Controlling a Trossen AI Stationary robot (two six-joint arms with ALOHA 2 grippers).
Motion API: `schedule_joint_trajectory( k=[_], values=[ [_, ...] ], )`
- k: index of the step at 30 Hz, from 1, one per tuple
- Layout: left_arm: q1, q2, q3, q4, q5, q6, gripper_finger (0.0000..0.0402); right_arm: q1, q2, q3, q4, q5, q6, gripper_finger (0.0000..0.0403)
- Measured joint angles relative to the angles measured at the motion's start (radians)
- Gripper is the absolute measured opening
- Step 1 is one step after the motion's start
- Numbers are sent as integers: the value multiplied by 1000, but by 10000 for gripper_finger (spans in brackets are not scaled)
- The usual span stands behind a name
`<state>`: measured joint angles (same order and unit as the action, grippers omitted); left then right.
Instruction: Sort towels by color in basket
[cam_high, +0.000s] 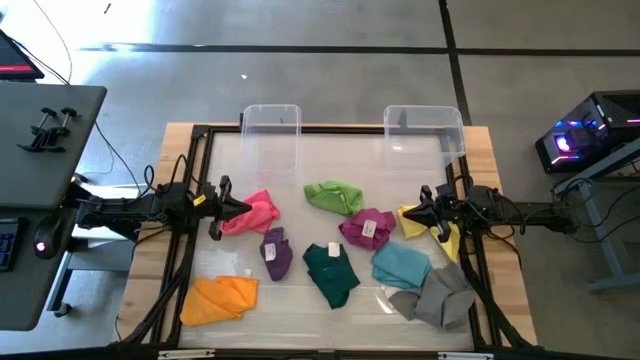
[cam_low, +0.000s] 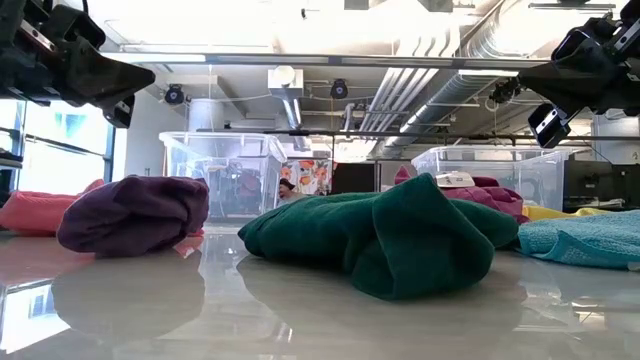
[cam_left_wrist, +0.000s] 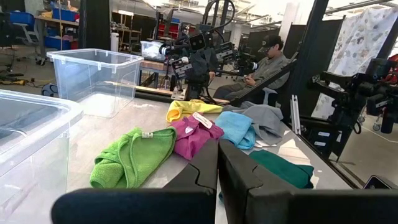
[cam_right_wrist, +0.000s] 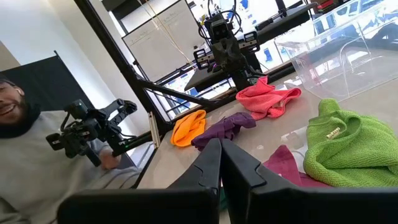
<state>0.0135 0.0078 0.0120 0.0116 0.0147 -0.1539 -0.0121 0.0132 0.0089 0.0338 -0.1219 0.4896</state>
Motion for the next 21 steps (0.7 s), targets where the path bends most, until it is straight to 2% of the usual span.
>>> schedule_joint_trajectory(
  k=[16, 21],
  values=[
    [0, 0, 0, 0, 0, 8, 0, 0, 0, 0, 0, 0, 0, 0],
    [0, 0, 0, 0, 0, 8, 0, -1, 0, 1, 7, 73, -152, 0]
  ],
)
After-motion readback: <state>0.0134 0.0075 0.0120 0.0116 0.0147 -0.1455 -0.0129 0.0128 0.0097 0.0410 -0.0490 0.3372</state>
